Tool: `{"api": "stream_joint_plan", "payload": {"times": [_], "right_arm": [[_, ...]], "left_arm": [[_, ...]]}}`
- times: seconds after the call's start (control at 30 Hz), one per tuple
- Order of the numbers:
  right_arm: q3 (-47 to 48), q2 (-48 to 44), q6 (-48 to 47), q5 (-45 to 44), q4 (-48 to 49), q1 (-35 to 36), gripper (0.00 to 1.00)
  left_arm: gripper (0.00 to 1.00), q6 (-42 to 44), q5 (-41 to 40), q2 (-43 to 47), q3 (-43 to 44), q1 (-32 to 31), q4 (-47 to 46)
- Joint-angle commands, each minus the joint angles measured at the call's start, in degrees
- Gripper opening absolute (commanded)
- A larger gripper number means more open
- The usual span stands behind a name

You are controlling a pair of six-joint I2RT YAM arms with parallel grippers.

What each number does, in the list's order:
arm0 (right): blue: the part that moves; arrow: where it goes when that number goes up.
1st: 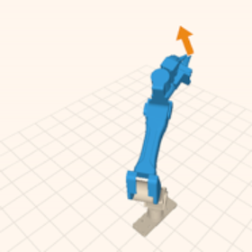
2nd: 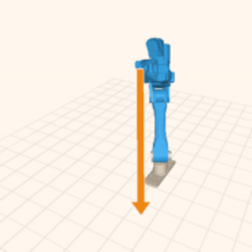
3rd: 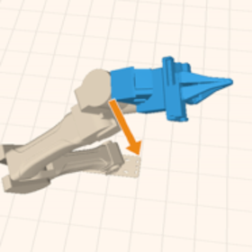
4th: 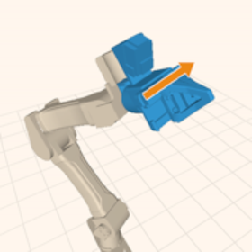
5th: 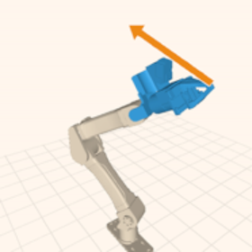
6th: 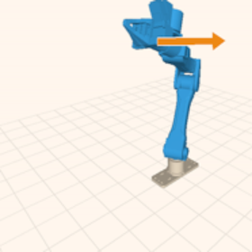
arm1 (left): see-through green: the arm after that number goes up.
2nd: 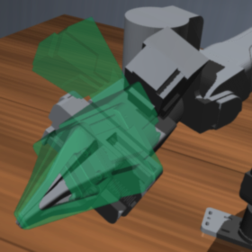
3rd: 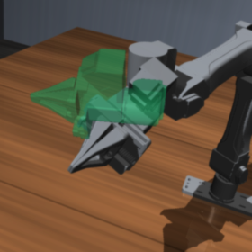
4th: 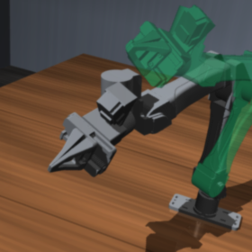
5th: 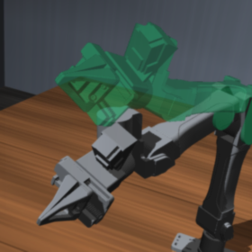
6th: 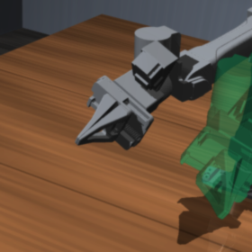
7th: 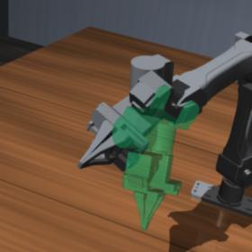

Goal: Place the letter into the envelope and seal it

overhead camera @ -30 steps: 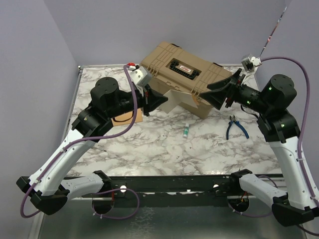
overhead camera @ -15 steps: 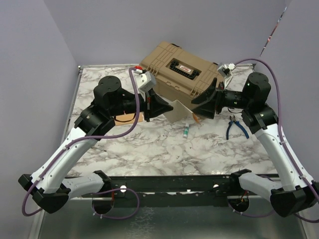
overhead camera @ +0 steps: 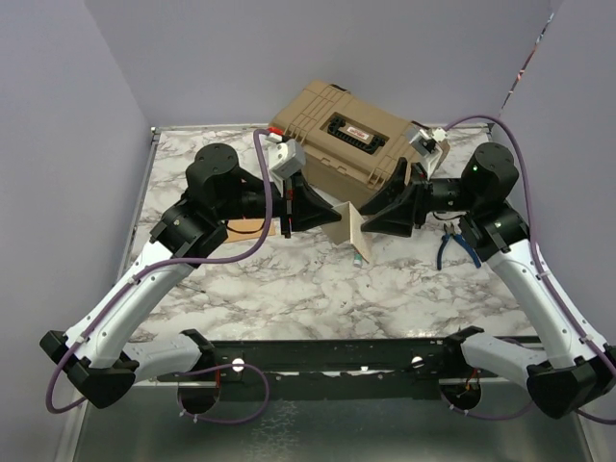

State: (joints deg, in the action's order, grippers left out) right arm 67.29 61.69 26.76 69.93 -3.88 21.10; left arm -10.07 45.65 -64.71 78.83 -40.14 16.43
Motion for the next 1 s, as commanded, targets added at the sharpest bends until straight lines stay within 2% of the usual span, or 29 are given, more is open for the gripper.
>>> {"api": "stream_joint_plan", "payload": {"times": [0.0, 0.17, 0.47, 0.63, 0.7, 0.77, 0.8, 0.83, 0.87, 0.97], "right_arm": [[-1.1, 0.6, 3.1, 0.9, 6.5, 2.3, 0.54], [-1.5, 1.4, 3.0, 0.0, 6.8, 4.3, 0.49], [-2.2, -0.1, 5.2, 1.1, 9.6, 4.6, 0.02], [-2.9, -1.0, 6.0, 0.9, 10.1, 4.6, 0.00], [-2.9, -1.7, 5.5, -0.5, 8.9, 4.6, 0.00], [-1.8, -2.3, 2.5, -2.1, 4.5, 4.6, 0.00], [-1.3, -2.5, 1.2, -2.7, 1.7, 4.6, 0.00], [-0.8, -2.6, -0.1, -3.1, -0.4, 4.6, 0.00], [-0.1, -2.5, -1.6, -3.8, -3.0, 4.6, 0.00], [2.7, -1.2, -8.2, -5.5, -11.8, 4.6, 0.00]], "left_arm": [[0.00, -2.0, 4.6, 0.0, -0.3, 0.0, -3.6], [0.00, -2.9, 5.9, -0.1, -0.6, 0.0, -4.6], [0.00, -2.9, 5.5, 0.7, -2.2, 0.0, -4.8], [0.02, -1.9, 2.0, 2.0, -2.7, 0.0, -3.9], [0.18, 2.6, -4.5, 3.3, -2.2, 0.1, 1.0], [0.28, 6.4, -12.6, 5.2, -2.1, 0.1, 5.4], [0.38, 7.6, -15.9, 5.9, -2.2, 0.1, 7.0], [0.56, 8.4, -19.2, 6.8, -2.1, 0.1, 8.4], [0.69, 9.0, -21.5, 7.5, -2.1, 0.1, 9.6], [0.92, 9.8, -25.5, 9.1, -1.6, 0.1, 11.7]]}}
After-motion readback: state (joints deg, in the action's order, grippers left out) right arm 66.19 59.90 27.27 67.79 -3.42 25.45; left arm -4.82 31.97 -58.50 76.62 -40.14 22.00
